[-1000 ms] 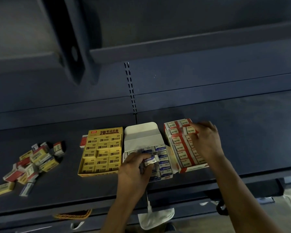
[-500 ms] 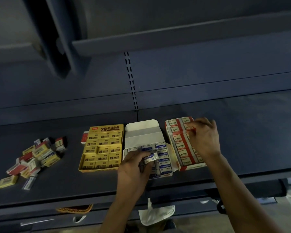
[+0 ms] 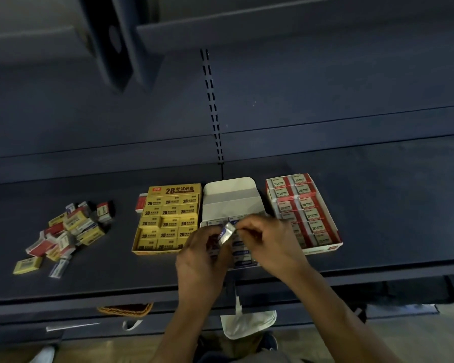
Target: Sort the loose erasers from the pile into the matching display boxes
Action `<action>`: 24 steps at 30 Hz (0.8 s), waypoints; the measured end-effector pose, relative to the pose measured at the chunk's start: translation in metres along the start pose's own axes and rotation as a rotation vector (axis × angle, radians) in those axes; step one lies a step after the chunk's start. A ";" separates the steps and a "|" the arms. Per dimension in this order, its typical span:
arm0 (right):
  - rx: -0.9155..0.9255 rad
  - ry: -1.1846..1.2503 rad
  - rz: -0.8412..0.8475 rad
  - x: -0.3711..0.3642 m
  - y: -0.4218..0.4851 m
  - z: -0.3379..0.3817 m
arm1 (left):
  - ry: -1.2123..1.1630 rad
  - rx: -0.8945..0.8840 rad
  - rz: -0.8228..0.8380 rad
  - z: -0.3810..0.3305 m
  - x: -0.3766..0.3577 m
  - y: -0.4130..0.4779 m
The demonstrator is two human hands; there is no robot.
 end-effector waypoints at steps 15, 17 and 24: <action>0.064 -0.103 -0.076 -0.011 0.001 -0.002 | -0.035 -0.066 0.055 -0.007 0.003 -0.005; 0.114 -0.223 -0.118 -0.011 0.003 -0.005 | 0.169 -0.093 0.020 -0.004 0.002 -0.005; 0.126 -0.347 -0.132 -0.011 0.005 -0.004 | 0.337 -0.080 0.015 0.003 -0.003 -0.005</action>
Point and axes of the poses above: each hand's wrist, its own y-axis towards the middle knuckle, its own x-axis out of the back of the hand, z = x × y, the point moved 5 cm from there along y, towards the middle knuckle, and after that the axes turned 4 degrees about z, right-handed, at the moved point
